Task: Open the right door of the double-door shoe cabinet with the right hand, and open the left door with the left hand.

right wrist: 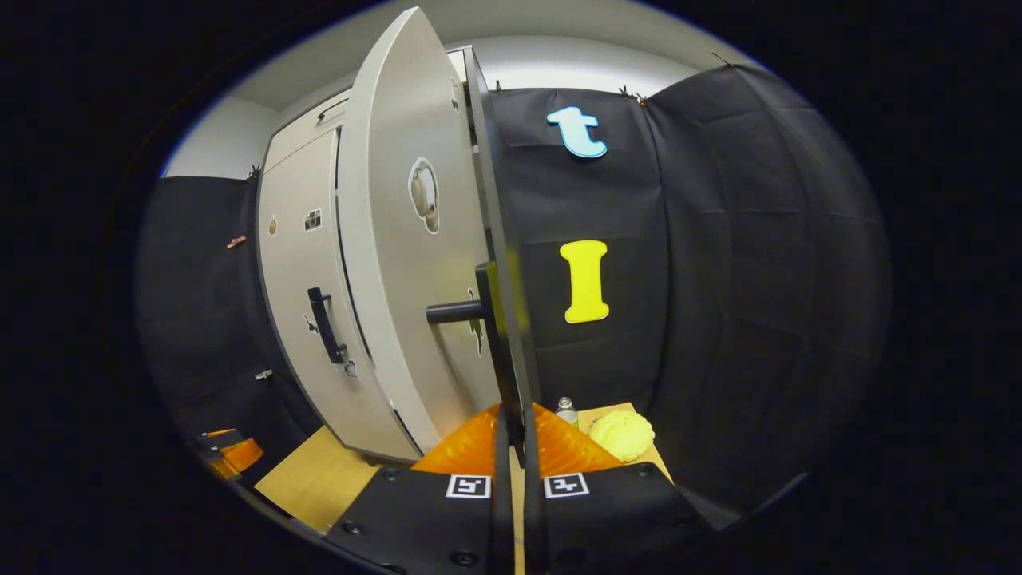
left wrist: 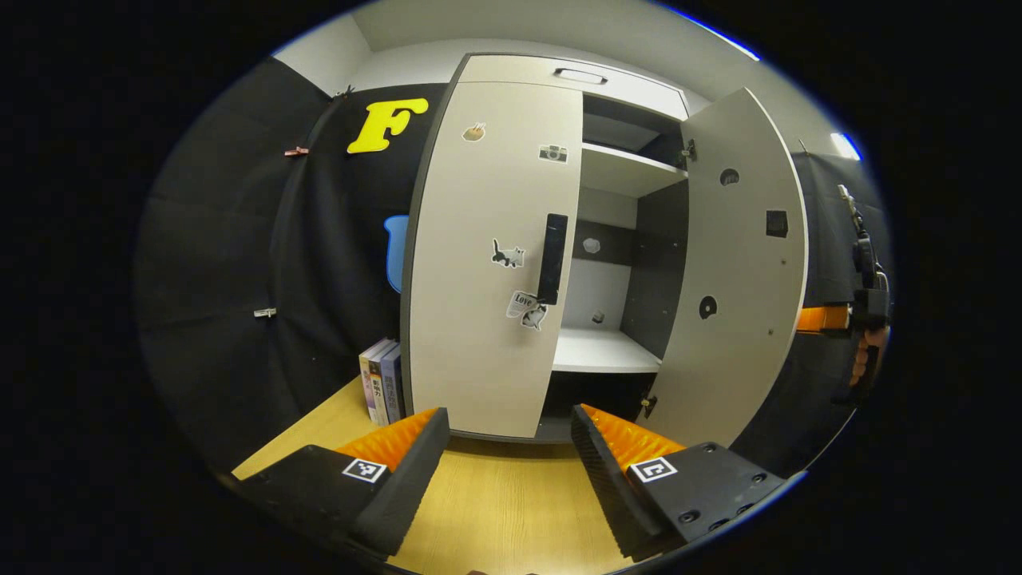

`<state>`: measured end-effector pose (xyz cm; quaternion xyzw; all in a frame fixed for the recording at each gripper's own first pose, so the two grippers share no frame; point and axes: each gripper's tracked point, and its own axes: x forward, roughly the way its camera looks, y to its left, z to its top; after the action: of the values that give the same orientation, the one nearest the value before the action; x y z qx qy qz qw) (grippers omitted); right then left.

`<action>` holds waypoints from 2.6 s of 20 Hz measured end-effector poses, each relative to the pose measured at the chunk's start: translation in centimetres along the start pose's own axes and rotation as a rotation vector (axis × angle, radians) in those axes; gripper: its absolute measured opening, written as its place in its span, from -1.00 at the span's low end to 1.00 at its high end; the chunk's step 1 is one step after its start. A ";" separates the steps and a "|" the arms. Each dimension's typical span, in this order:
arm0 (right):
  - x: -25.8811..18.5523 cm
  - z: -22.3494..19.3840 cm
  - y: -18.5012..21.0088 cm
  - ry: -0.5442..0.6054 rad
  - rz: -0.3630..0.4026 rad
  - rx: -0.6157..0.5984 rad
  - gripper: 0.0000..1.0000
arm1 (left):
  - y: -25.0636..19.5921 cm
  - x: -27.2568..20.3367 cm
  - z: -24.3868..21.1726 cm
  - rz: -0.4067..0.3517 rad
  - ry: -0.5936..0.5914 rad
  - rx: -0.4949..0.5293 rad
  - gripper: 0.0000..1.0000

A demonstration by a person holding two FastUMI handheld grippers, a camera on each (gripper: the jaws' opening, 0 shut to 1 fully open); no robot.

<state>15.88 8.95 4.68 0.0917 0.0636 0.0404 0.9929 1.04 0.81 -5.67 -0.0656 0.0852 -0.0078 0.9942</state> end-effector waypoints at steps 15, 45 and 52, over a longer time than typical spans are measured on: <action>-2.4 -1.7 0.7 -0.018 -0.064 -0.034 -0.71 | -2.8 11.5 9.6 -0.054 -0.162 0.103 0.89; -1.2 -4.1 2.5 -0.011 -0.036 -0.063 0.97 | -4.9 24.0 13.9 -0.054 -0.170 0.060 -0.39; -1.1 -4.3 3.3 0.003 0.004 -0.063 0.97 | -4.8 24.0 13.5 -0.078 -0.110 0.065 -0.84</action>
<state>13.95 12.81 1.21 0.0605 0.0637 0.0443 0.9952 26.93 -2.89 4.12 -0.0370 0.0278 -0.0458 0.9979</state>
